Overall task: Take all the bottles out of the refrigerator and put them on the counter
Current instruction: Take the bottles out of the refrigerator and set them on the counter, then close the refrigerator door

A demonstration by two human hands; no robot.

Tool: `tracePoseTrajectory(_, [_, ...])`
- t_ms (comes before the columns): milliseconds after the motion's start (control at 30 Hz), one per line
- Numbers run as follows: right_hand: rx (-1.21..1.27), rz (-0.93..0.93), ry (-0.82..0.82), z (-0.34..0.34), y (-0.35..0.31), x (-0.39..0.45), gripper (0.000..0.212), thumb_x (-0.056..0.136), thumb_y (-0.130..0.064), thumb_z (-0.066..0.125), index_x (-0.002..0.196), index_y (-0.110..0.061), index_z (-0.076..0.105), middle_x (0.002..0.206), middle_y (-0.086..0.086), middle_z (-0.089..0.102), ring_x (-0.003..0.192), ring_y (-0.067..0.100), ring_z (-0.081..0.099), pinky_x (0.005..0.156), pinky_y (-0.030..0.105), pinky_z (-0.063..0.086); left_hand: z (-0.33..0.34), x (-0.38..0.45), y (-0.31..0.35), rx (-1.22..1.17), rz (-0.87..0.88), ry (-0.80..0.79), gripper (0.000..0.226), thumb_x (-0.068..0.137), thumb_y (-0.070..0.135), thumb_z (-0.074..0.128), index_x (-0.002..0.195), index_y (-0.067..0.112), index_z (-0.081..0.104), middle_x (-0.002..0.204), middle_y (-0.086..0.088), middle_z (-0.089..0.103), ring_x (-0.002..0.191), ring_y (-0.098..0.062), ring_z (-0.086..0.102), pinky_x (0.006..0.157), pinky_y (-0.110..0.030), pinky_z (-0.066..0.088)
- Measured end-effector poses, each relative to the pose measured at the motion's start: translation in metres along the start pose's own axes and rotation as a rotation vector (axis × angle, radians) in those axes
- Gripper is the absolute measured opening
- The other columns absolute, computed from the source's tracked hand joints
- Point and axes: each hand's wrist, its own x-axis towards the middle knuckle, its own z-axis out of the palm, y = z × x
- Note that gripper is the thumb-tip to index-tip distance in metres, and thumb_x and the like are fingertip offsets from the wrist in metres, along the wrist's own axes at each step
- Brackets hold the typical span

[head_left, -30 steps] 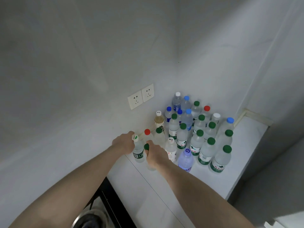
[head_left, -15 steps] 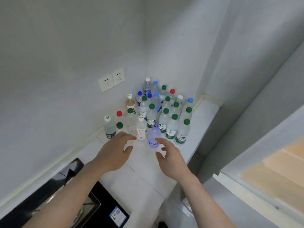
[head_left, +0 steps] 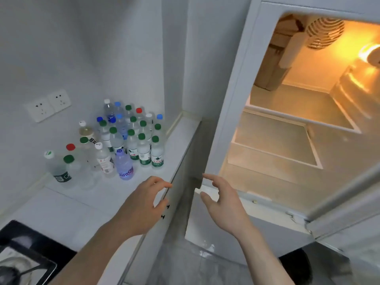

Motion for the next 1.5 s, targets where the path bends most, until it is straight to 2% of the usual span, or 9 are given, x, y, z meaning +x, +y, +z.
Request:
tracePoseTrajectory(67, [0.006,0.003,0.017,-0.026,0.022,-0.021,0.041,0.099,-0.031,0.06,0.134,-0.048,0.047,0.128,-0.043,0.042,0.115,-0.025,0.038,0.096,0.002,0.028,0.019,-0.004,0.022,0.009,0.024,0.014,0.033,0.099,0.031,0.059,0.13,0.042,0.055,0.128,0.025,0.044,0.087,0.007,0.054,0.077,-0.011,0.037])
tracePoseTrajectory(233, [-0.048,0.025,0.067,-0.107,0.091,-0.077,0.044,0.098,-0.03,0.062,0.136,-0.045,0.047,0.134,-0.034,0.045,0.113,-0.028,0.035,0.1,0.012,0.031,0.083,-0.012,0.088,0.008,0.073,0.032,0.038,0.096,0.031,0.063,0.132,0.04,0.056,0.135,0.026,0.039,0.124,-0.001,0.046,0.098,-0.014,0.037])
tracePoseTrajectory(333, [-0.097,0.038,0.081,-0.15,0.125,-0.101,0.045,0.097,-0.028,0.062,0.139,-0.04,0.048,0.136,-0.029,0.045,0.113,-0.019,0.037,0.097,0.006,0.026,0.108,-0.01,0.13,0.041,0.124,0.044,0.04,0.094,0.031,0.064,0.133,0.038,0.056,0.139,0.024,0.037,0.122,-0.004,0.048,0.102,-0.022,0.038])
tracePoseTrajectory(467, [-0.11,0.054,0.119,-0.198,0.156,-0.133,0.046,0.096,-0.026,0.063,0.139,-0.037,0.05,0.138,-0.026,0.046,0.121,-0.009,0.04,0.103,0.016,0.03,0.128,-0.007,0.18,0.091,0.156,0.043,0.042,0.095,0.031,0.063,0.136,0.036,0.055,0.145,0.016,0.04,0.132,-0.006,0.04,0.105,-0.028,0.039])
tracePoseTrajectory(700, [-0.203,0.198,0.22,-0.264,0.218,-0.195,0.045,0.095,-0.027,0.063,0.137,-0.035,0.051,0.131,-0.023,0.047,0.123,0.0,0.043,0.098,0.02,0.033,0.154,0.003,0.228,0.116,0.18,-0.015,0.041,0.096,0.03,0.063,0.135,0.033,0.057,0.147,0.013,0.04,0.112,-0.013,0.051,0.093,-0.024,0.037])
tracePoseTrajectory(867, [-0.302,0.37,0.268,-0.295,0.282,-0.234,0.046,0.09,-0.027,0.068,0.134,-0.031,0.057,0.138,-0.011,0.056,0.131,0.015,0.051,0.102,0.029,0.041,0.186,-0.002,0.237,0.119,0.219,-0.066,0.04,0.094,0.032,0.064,0.134,0.036,0.056,0.148,0.013,0.04,0.122,-0.016,0.048,0.097,-0.032,0.043])
tracePoseTrajectory(1067, [-0.407,0.596,0.194,-0.307,0.344,-0.259,0.049,0.09,-0.03,0.064,0.138,-0.022,0.057,0.138,0.002,0.057,0.127,0.024,0.054,0.104,0.033,0.043,0.223,-0.019,0.244,0.157,0.206,-0.157,0.042,0.095,0.033,0.063,0.136,0.037,0.054,0.151,0.013,0.039,0.121,-0.013,0.048,0.092,-0.028,0.041])
tracePoseTrajectory(1267, [-0.551,0.716,0.096,-0.307,0.381,-0.272,0.054,0.086,-0.032,0.057,0.139,-0.027,0.054,0.136,0.003,0.059,0.128,0.028,0.053,0.104,0.038,0.044,0.243,-0.041,0.245,0.175,0.208,-0.2,0.044,0.093,0.035,0.065,0.135,0.039,0.054,0.148,0.017,0.04,0.101,-0.006,0.045,0.087,-0.022,0.036])
tracePoseTrajectory(1500, [-0.61,0.732,0.09,-0.301,0.378,-0.266,0.051,0.089,-0.024,0.056,0.139,-0.026,0.055,0.138,0.003,0.057,0.126,0.029,0.053,0.103,0.036,0.044,0.235,-0.05,0.239,0.196,0.203,-0.209,0.043,0.094,0.035,0.065,0.135,0.041,0.054,0.149,0.019,0.04,0.12,-0.01,0.047,0.09,-0.022,0.037])
